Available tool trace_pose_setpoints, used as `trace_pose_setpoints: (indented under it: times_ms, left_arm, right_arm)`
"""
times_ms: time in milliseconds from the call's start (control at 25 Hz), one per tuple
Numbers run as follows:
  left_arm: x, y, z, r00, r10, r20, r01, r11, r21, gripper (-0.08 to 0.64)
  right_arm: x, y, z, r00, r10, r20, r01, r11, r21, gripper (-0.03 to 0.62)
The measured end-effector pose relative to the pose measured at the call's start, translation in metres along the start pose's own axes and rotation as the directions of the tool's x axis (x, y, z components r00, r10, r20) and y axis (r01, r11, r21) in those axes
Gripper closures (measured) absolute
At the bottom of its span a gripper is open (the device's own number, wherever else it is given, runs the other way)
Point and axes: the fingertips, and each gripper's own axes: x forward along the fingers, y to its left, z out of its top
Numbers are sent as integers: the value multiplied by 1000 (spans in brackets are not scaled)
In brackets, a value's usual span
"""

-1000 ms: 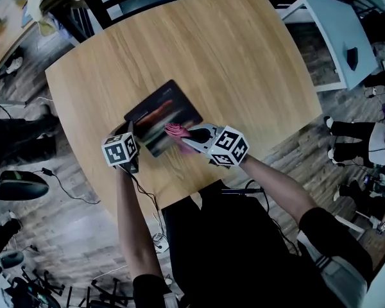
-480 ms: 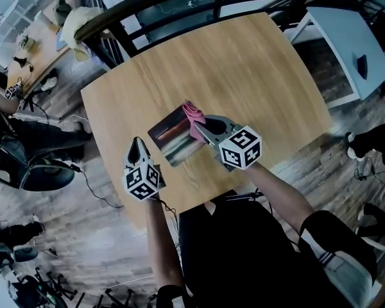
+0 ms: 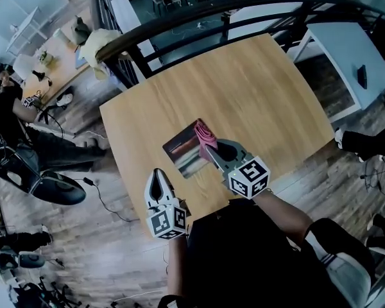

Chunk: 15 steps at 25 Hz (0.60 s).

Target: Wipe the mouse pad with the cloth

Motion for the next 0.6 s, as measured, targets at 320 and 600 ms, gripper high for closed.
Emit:
trace_pose_setpoints:
  times_ms: [320,600]
  left_arm:
    - [-40,11,23,999,-13,41,11,999,31,535]
    - [-59,19,22,998,-32,47,32,999,13,535]
  right_arm:
    - [-24,31,-8,998,-54,-20,53,997,-53,532]
    - [-45,55,-18,995,-102,-1,102,993,-55,532]
